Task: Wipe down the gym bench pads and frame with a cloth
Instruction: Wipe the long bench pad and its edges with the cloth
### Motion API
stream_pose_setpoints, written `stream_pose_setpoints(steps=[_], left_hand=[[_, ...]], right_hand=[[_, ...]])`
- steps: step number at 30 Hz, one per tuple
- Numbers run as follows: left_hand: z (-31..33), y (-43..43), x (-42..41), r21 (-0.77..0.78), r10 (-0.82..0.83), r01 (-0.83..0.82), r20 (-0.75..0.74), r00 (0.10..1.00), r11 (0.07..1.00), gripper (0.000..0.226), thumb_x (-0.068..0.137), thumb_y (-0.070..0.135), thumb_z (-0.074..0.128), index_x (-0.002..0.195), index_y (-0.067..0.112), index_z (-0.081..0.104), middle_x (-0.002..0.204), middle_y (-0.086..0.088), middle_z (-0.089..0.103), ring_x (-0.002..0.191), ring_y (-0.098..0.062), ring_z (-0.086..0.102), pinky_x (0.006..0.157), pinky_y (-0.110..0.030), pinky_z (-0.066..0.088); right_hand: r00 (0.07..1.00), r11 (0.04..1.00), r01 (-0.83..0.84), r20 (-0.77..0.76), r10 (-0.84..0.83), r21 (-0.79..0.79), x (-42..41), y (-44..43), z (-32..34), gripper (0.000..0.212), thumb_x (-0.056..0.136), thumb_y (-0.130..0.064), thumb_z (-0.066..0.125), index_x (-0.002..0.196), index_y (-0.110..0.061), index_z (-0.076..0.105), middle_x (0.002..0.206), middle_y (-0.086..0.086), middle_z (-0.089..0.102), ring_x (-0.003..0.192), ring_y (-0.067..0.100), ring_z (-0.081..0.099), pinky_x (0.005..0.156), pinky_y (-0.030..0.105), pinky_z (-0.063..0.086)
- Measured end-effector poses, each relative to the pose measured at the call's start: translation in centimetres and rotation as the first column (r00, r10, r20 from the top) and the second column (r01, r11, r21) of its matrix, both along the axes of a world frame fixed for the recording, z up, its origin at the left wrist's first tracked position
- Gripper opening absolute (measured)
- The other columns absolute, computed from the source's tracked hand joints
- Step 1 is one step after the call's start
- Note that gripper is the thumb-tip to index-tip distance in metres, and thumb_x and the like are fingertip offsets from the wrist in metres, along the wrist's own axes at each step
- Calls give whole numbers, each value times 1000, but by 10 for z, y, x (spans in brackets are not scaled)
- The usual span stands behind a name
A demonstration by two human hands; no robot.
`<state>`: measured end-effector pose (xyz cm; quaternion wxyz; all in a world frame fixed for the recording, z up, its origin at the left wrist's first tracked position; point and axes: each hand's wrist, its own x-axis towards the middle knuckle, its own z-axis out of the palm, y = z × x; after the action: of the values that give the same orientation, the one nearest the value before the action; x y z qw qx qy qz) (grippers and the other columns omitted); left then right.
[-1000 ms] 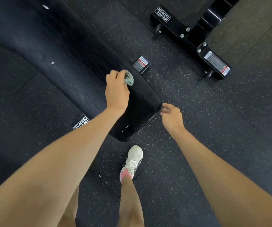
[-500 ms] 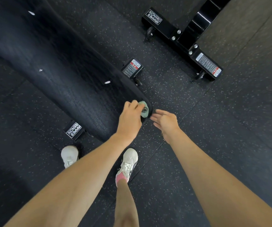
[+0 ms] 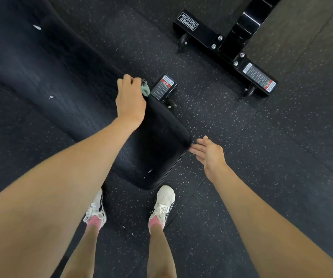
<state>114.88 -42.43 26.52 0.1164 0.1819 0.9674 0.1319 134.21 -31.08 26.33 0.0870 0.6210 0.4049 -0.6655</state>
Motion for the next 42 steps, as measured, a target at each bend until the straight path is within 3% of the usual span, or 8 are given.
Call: stream_pose_setpoints(steps=[8, 16, 21, 23, 27, 30, 36, 42], left_hand=[[-6, 20, 67, -30, -243, 244, 37, 969, 969, 46, 85, 2, 59, 129, 7, 47, 127, -11, 43, 112, -27, 39, 77, -28, 47], [-5, 12, 115, -41, -633, 634, 38, 773, 772, 44, 67, 12, 76, 109, 10, 63, 98, -2, 57, 86, -19, 53, 46, -17, 38], [-2, -2, 148, 66, -807, 818, 228, 544, 571, 30, 92, 6, 52, 122, 5, 52, 122, -7, 46, 117, -27, 40, 73, -26, 45], [1, -20, 151, 139, -809, 811, 274, 520, 568, 35, 90, 4, 54, 125, 5, 51, 123, -8, 45, 119, -28, 37, 76, -29, 46], [12, -52, 118, 284, -579, 509, 294, 760, 812, 44, 82, -2, 57, 122, 16, 55, 117, 0, 48, 110, -20, 38, 64, -27, 43], [7, -54, 76, 251, -466, 407, 257, 846, 878, 42, 82, -8, 54, 117, 15, 60, 117, 3, 54, 108, -19, 39, 69, -35, 47], [3, -54, 85, 224, -672, 635, 313, 672, 739, 42, 83, -10, 51, 114, 16, 61, 115, 7, 56, 109, -14, 39, 68, -38, 50], [-9, -104, 103, 215, -819, 796, 258, 513, 566, 44, 81, -8, 57, 115, 18, 62, 113, 9, 58, 109, -12, 39, 61, -28, 48]], right_hand=[[1000, 1000, 9, 6, -9, 14, -2, -1, -2, 50, 105, -40, 29, 123, -3, 58, 103, 12, 67, 95, 22, 66, 94, 31, 42], [989, 989, 143, 20, -144, 49, -2, -13, -2, 61, 103, -50, 21, 124, -4, 56, 106, 12, 65, 92, 20, 65, 97, 34, 43], [972, 973, 227, 51, -228, 30, 10, -25, -5, 66, 101, -56, 21, 130, -7, 54, 129, 16, 58, 113, 27, 57, 101, 38, 42], [963, 967, 242, 106, -249, 73, 19, -30, -6, 65, 101, -55, 21, 130, -8, 55, 133, 14, 57, 109, 24, 57, 101, 36, 39], [977, 981, 192, 94, -189, -25, 27, -45, -2, 58, 104, -46, 24, 138, -5, 46, 137, 18, 53, 123, 28, 53, 106, 38, 37], [994, 995, 72, 86, -66, -73, 27, -62, 1, 44, 104, -31, 38, 139, -6, 45, 134, 17, 55, 114, 26, 57, 103, 37, 39], [986, 984, 154, 74, -148, -86, 28, -95, 9, 36, 101, -19, 45, 134, -7, 49, 114, 11, 60, 103, 23, 58, 89, 34, 43], [985, 990, 141, 105, -138, -27, 26, -110, 18, 19, 99, -13, 46, 113, -12, 59, 120, 15, 63, 110, 25, 62, 97, 39, 46]])
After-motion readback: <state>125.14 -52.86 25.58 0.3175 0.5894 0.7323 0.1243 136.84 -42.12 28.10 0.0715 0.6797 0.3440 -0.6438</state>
